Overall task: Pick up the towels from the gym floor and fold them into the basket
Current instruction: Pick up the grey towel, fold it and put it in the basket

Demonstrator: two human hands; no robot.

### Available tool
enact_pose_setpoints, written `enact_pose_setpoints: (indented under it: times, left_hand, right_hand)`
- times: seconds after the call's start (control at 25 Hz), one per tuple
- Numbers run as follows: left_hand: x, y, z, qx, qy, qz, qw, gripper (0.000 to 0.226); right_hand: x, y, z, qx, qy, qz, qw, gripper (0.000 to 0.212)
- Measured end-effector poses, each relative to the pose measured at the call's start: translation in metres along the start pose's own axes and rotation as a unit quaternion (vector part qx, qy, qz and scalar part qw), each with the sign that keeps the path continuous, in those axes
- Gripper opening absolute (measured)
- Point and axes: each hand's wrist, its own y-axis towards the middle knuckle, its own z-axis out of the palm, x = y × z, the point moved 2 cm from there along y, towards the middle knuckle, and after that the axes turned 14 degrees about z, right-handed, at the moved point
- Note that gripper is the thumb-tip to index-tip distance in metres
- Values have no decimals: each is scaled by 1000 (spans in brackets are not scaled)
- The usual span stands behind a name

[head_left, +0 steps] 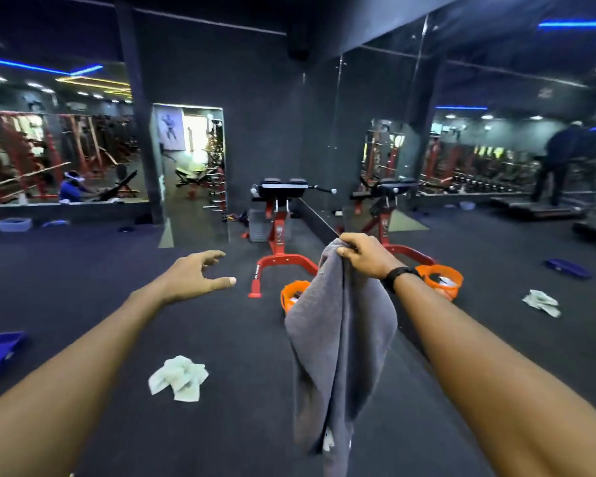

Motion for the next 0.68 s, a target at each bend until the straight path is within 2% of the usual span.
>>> enact_pose_setpoints:
  times: [0.16,0.32,0.44,0.56,0.68]
  left_hand:
    - [-17,75,56,49,-9,41,998,74]
    - [-13,144,105,92,-18,65,993,78]
    - [3,209,131,104,-18,84,991,76]
    - [25,284,144,105,-21,93,990,76]
    - [46,352,148,104,-33,86,990,74]
  right_hand:
    - [-71,16,-13,-10,13,44,999,36]
    - [-128,48,-15,-8,0,75,997,20]
    - [-163,95,-11,-12,-14,94,995,29]
    - [-182,155,-9,-21,-29,99,994,23]
    - [-194,212,-11,-15,-37,93,995,29]
